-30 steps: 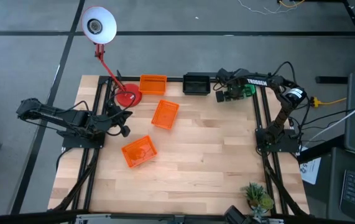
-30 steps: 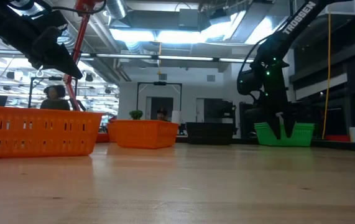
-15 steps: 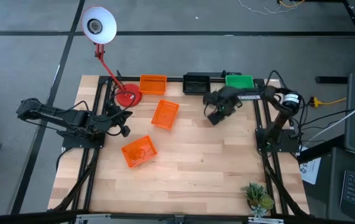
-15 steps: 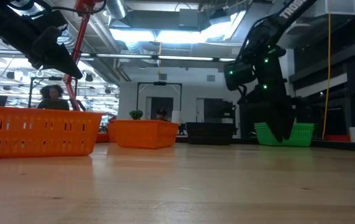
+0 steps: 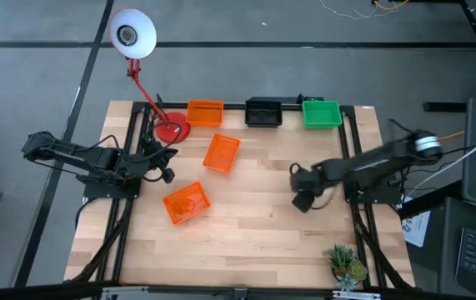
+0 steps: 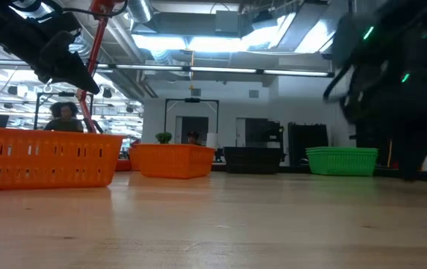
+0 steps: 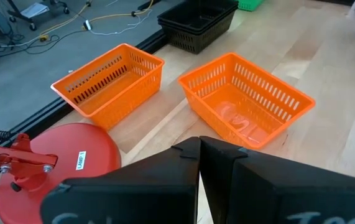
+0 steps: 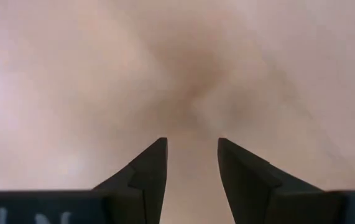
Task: Stack baskets by color
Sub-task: Stack the middle orange bin on top of the top orange bin
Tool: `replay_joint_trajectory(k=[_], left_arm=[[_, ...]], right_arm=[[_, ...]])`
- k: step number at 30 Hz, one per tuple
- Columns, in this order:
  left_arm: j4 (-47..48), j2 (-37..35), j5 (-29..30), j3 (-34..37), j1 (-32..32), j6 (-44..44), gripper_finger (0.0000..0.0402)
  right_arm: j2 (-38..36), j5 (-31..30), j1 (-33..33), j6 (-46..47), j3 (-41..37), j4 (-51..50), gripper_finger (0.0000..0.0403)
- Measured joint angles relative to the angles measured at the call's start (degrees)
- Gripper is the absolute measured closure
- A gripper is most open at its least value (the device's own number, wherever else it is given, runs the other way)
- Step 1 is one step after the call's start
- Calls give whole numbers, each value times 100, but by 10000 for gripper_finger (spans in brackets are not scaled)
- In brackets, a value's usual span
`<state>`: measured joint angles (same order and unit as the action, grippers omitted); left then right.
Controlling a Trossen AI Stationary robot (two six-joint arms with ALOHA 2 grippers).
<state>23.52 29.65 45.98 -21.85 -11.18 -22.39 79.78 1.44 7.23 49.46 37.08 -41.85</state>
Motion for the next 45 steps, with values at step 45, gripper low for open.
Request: replay_joint_trajectory(k=[45], left_arm=[[-2106,1379,-1386,4,1246,599,401]], right_arm=[[-5843,-2043,1022,-6197,-3670,6158,260]])
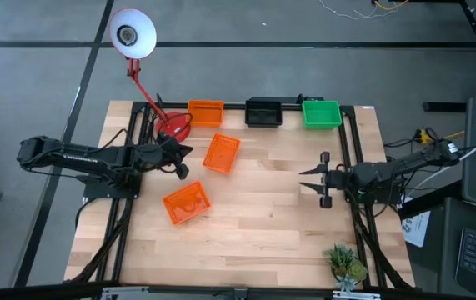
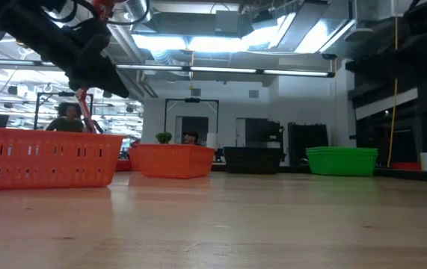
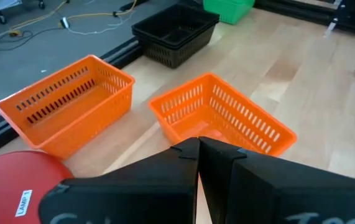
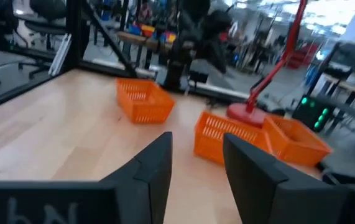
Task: Stack baskets by color
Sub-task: Stack the middle orange bin on top of the top orange bin
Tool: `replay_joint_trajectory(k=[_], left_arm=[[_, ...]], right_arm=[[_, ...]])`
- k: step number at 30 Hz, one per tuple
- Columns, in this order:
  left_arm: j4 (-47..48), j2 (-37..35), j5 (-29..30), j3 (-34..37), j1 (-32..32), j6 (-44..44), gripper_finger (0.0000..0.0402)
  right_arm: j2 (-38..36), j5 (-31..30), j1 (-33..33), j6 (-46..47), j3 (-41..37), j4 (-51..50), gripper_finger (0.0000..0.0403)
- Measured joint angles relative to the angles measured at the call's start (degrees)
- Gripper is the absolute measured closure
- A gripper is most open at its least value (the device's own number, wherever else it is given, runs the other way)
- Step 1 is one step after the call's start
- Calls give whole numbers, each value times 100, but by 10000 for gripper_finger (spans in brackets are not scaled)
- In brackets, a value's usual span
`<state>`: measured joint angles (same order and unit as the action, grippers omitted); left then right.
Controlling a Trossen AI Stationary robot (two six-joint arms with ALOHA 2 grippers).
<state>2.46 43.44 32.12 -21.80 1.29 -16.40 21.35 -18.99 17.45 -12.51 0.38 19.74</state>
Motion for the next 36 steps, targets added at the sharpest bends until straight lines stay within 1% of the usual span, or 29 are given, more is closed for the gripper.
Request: replay_joint_trajectory(k=[8,11,12,13,17,19,21,23,27,29,33,36], left_arm=[[-179,0,0,0,26,-5,401],[-278,0,-2,0,26,-13,401],[-308,0,0,0,26,-13,401],[-331,0,-1,0,26,-15,401],[-352,0,-98,0,26,-13,401],[-352,15,-536,0,28,48,401],[-355,135,-963,-2,24,122,401],[-345,331,-1191,-2,26,135,401],[-334,717,-1639,-2,23,9,401],[-251,845,-1851,-21,23,29,401],[210,883,-1876,-348,-108,44,401],[878,909,-1934,-842,-204,-52,401]], right_arm=[[-1308,66,-75,-550,0,-999,260],[-1755,152,-205,-508,0,-1523,260],[-1858,301,-262,-407,4,-1626,260],[-1921,574,-315,-311,20,-1684,260],[-2016,1961,-503,242,59,-2009,260],[-1991,2331,-535,625,59,-1947,260],[-1987,2504,-535,752,59,-1920,260],[-1990,2432,-535,757,59,-1920,260],[-1987,1888,-535,585,59,-1983,260],[-1990,1866,-535,628,59,-1973,260],[-1989,1864,-535,602,59,-1972,260],[-1987,1865,-535,629,59,-1970,260]])
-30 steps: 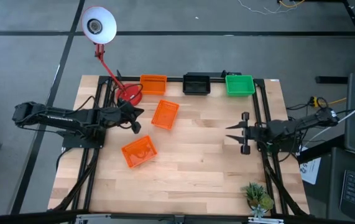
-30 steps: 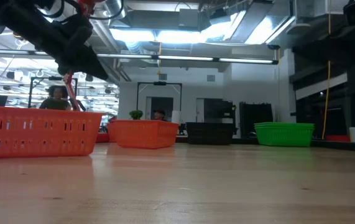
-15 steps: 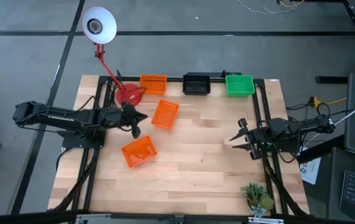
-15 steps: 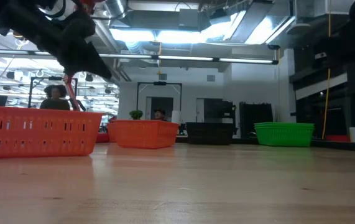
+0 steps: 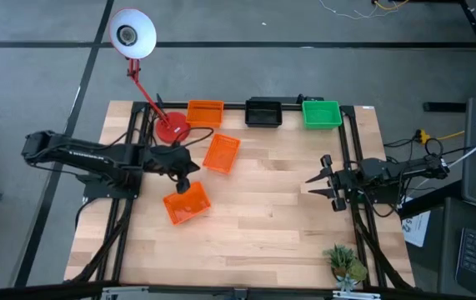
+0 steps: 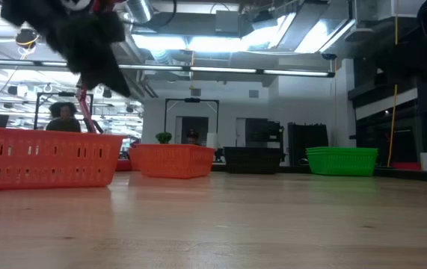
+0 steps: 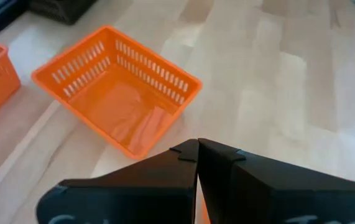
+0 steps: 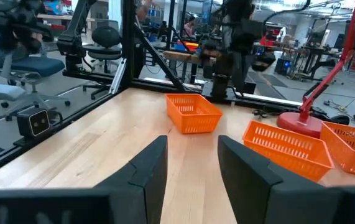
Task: Stack baskets by color
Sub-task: Stack the middle orange bin on top of the top orange bin
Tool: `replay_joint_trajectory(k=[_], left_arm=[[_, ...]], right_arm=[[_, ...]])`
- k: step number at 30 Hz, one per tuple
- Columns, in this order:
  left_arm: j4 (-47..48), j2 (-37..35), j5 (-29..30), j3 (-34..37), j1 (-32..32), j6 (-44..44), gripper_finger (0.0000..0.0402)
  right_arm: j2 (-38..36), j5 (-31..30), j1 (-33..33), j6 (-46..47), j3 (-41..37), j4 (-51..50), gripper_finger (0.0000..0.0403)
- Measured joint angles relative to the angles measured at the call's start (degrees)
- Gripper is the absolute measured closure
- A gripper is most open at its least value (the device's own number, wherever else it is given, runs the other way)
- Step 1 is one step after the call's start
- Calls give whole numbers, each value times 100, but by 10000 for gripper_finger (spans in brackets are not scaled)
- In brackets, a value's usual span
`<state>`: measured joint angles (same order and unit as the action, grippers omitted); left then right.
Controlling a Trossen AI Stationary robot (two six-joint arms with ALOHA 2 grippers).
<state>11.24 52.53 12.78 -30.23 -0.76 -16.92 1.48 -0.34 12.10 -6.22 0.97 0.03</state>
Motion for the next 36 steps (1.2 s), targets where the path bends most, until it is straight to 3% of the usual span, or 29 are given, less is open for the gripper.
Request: replay_joint_trajectory(k=[8,12,15,18,23,28,36], left_arm=[[2100,473,-311,-1603,-402,-723,377],[2254,681,-303,-1820,-603,-823,337],[2239,844,23,-1831,-542,-803,308],[2107,1140,501,-1831,-179,-825,298],[1943,1795,144,-2000,862,-1245,300],[1978,2512,86,-2537,1724,-1073,300],[1966,3639,-373,-3294,2337,-964,301]], right_arm=[[0,-2,0,-6,0,0,260],[0,-2,0,-6,0,2,260],[0,-4,0,-6,0,2,260],[0,-4,0,-6,0,2,260],[0,-4,0,-6,2,2,260],[0,-7,0,-6,2,2,260],[0,-9,0,-6,2,2,260]])
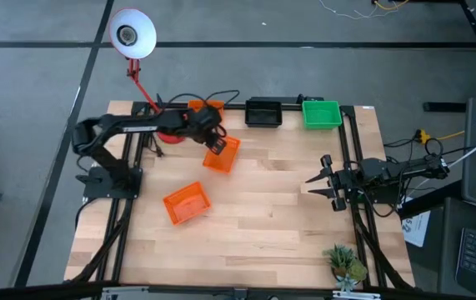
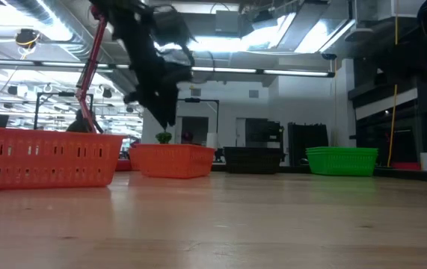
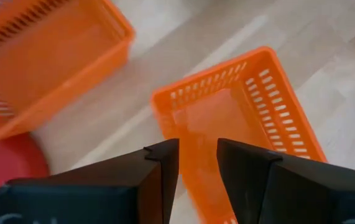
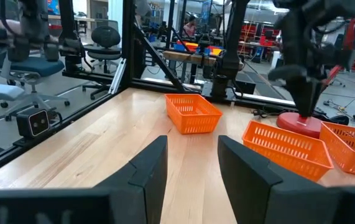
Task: Stack baskets by color
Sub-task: Stack the middle orange bin on top of the top orange bin
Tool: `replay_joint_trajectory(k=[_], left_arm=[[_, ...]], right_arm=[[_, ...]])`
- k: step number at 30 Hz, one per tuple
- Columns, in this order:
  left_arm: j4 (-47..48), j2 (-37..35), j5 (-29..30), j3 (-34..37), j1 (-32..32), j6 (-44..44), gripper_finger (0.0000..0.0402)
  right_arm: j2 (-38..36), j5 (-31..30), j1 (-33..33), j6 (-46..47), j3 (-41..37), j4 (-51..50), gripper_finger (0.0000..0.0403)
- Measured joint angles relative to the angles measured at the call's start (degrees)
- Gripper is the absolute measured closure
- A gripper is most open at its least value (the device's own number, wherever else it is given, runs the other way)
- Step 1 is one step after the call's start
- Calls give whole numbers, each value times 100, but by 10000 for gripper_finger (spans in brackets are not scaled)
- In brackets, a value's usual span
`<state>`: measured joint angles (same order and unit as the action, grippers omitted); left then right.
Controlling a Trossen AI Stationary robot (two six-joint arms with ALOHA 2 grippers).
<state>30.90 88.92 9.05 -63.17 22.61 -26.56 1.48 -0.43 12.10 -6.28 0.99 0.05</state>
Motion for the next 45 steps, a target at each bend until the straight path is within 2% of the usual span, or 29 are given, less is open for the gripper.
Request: replay_joint_trajectory(k=[7,17,24,27,31,35,37,40,45], left_arm=[[57,783,-126,-174,166,-344,301],[108,863,-63,-178,166,-467,301],[167,1389,24,-176,118,-240,302],[98,1493,-33,-177,109,98,324],[45,1430,-130,-264,58,586,391],[266,1219,-24,-690,-17,1209,400],[631,1111,223,-1096,-19,1612,401],[1531,1069,963,-1890,23,2364,401],[1989,1078,1522,-3030,330,4390,401]], right_arm=[[0,0,0,0,0,-2,260],[0,0,0,0,2,0,260],[0,2,0,0,2,-1,260],[0,2,0,-2,2,-2,260],[0,0,0,0,2,0,260],[0,2,0,-1,2,0,260],[0,2,0,0,2,-2,260],[0,0,0,0,2,0,260],[0,2,0,-1,2,-1,260]])
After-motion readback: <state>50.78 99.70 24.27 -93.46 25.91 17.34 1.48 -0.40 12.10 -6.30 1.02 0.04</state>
